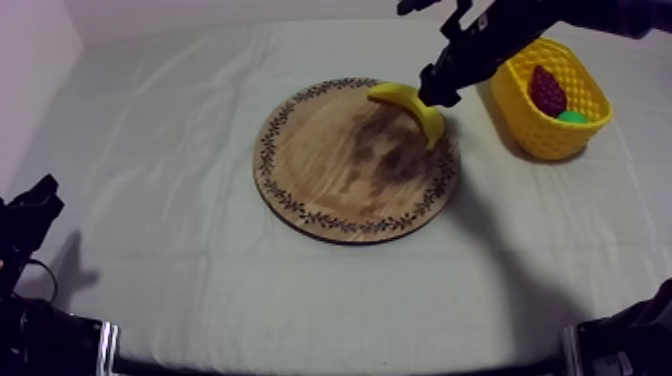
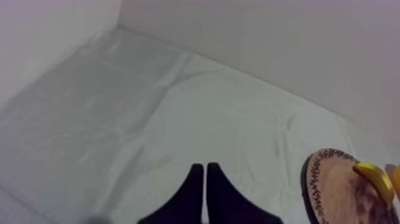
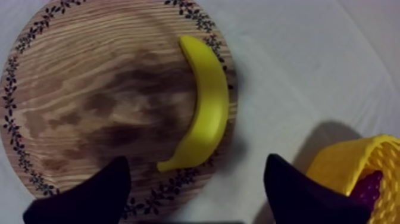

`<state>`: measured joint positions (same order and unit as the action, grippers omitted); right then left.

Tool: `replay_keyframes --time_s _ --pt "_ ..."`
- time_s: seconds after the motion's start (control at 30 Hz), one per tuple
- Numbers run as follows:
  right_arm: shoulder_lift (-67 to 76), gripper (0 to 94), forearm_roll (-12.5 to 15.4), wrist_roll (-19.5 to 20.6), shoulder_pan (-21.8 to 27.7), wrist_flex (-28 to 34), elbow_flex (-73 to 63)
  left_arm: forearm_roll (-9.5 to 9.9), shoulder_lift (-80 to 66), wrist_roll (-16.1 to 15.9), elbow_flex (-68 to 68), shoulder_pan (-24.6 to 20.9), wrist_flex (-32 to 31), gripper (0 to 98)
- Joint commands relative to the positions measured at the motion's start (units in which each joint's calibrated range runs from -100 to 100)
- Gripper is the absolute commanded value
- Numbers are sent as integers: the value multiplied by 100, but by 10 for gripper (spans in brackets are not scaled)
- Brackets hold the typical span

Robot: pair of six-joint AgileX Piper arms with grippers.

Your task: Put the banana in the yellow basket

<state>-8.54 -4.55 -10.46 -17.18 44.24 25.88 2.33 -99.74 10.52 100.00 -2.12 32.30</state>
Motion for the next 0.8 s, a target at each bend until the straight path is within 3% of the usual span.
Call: replay_keyframes --time_s 0.0,0.53,0.77 --pt "-15 892 -10 8 14 -67 17 -1 0 0 0 -2 3 1" --pt "-1310 884 -255 336 -4 -75 -1010 -1 0 0 0 -2 3 1" --pt "-2146 865 -534 584 -6 89 -1659 -1 0 0 0 -2 3 1"
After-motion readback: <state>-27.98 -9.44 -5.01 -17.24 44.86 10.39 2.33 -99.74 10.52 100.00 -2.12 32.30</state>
